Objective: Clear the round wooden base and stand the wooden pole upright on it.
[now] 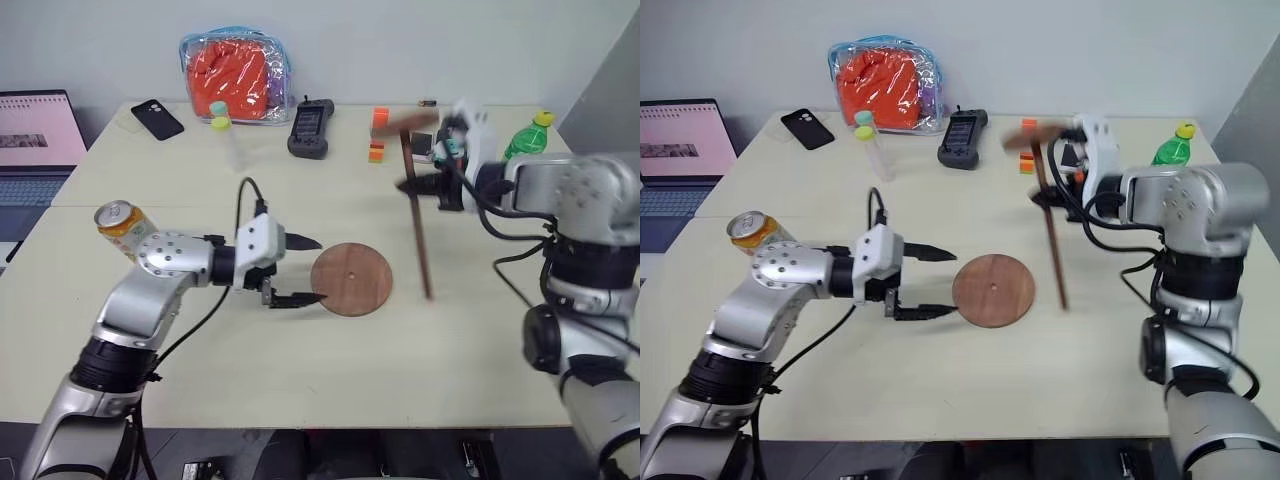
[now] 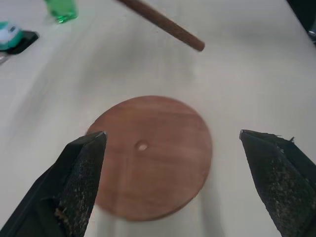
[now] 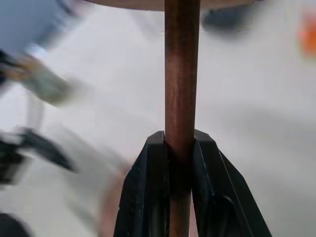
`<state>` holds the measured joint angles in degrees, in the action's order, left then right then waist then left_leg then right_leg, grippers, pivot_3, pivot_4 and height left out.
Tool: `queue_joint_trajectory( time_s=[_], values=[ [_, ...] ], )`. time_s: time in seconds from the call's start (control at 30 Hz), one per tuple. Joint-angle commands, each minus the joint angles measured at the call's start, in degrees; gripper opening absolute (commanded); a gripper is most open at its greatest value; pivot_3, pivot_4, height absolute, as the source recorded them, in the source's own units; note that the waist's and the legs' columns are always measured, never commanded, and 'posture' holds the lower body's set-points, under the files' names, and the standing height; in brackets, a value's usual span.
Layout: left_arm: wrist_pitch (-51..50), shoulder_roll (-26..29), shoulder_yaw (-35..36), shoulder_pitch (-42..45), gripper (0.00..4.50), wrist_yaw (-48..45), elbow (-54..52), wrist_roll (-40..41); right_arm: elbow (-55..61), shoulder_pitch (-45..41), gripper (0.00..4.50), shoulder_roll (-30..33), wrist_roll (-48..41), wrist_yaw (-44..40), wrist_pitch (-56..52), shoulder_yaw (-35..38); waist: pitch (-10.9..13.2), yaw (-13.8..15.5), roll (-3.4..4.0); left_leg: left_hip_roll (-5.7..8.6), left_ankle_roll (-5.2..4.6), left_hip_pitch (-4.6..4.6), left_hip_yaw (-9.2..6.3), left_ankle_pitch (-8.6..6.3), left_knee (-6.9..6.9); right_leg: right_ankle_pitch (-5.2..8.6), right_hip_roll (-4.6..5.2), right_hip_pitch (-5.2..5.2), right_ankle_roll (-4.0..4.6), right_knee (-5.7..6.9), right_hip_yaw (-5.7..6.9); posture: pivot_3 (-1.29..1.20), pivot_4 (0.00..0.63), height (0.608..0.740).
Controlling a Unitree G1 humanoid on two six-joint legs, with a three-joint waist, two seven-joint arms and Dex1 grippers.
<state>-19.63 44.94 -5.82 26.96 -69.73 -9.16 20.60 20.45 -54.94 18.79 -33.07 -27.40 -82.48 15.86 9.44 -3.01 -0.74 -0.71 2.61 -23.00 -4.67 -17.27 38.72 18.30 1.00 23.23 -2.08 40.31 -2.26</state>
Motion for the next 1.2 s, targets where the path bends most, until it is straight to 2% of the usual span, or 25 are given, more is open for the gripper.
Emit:
queue_joint_trajectory(
  time_s=[0.03,0.13,0.27,0.5,0.83,1.2],
  values=[
    [-1.69,3.24,2.92,-2.49,4.50,-1.55,-2.00,1.87,11.48,7.26,0.23,-5.60,-0.14,3.17,12.13,-1.07,0.05,-0.13,0.07,0.00,0.00,0.01,0.04,0.00,0.00,0.01,0.01,0.00,0.01,-0.08,-0.02,0.00,0.150,0.740],
    [-2.63,5.17,3.20,-4.40,4.50,-1.14,-3.90,1.54,14.87,14.32,0.23,-6.67,3.78,0.32,27.94,-7.02,0.10,-0.01,0.14,0.21,0.02,0.03,0.15,0.03,0.12,0.01,0.04,0.01,0.01,0.02,-0.12,0.00,0.150,0.740],
    [-3.54,5.92,3.07,-4.87,4.50,-0.40,-5.73,1.82,12.05,20.54,0.23,-10.57,8.49,-0.30,44.30,-13.22,0.10,-0.05,0.13,0.25,0.02,0.12,0.20,0.05,0.18,0.01,0.02,-0.03,0.01,0.10,-0.16,0.00,0.150,0.740],
    [-4.31,5.74,2.71,-6.51,4.50,1.06,-7.70,1.34,5.52,27.43,0.23,-11.96,13.84,-2.30,61.28,-20.38,0.10,-0.27,0.13,0.14,0.06,0.14,0.20,0.07,0.15,0.02,-0.01,-0.01,0.01,0.10,-0.17,0.00,0.150,0.740],
    [-2.66,5.57,2.00,-7.46,4.50,2.12,-6.69,-0.33,-1.14,30.46,0.23,-10.62,16.48,-4.16,69.54,-23.45,0.10,-0.20,0.13,0.15,0.07,0.15,0.20,0.07,0.15,0.02,-0.02,-0.01,0.01,0.11,-0.17,0.00,0.150,0.740],
    [-0.04,5.18,2.06,-7.39,4.50,1.26,-4.25,-1.65,-1.68,32.62,0.23,-9.95,16.30,-4.27,70.29,-25.07,0.10,-0.20,0.13,0.14,0.07,0.16,0.19,0.07,0.15,0.02,-0.02,-0.01,0.01,0.12,-0.16,0.00,0.150,0.740]
  ],
)
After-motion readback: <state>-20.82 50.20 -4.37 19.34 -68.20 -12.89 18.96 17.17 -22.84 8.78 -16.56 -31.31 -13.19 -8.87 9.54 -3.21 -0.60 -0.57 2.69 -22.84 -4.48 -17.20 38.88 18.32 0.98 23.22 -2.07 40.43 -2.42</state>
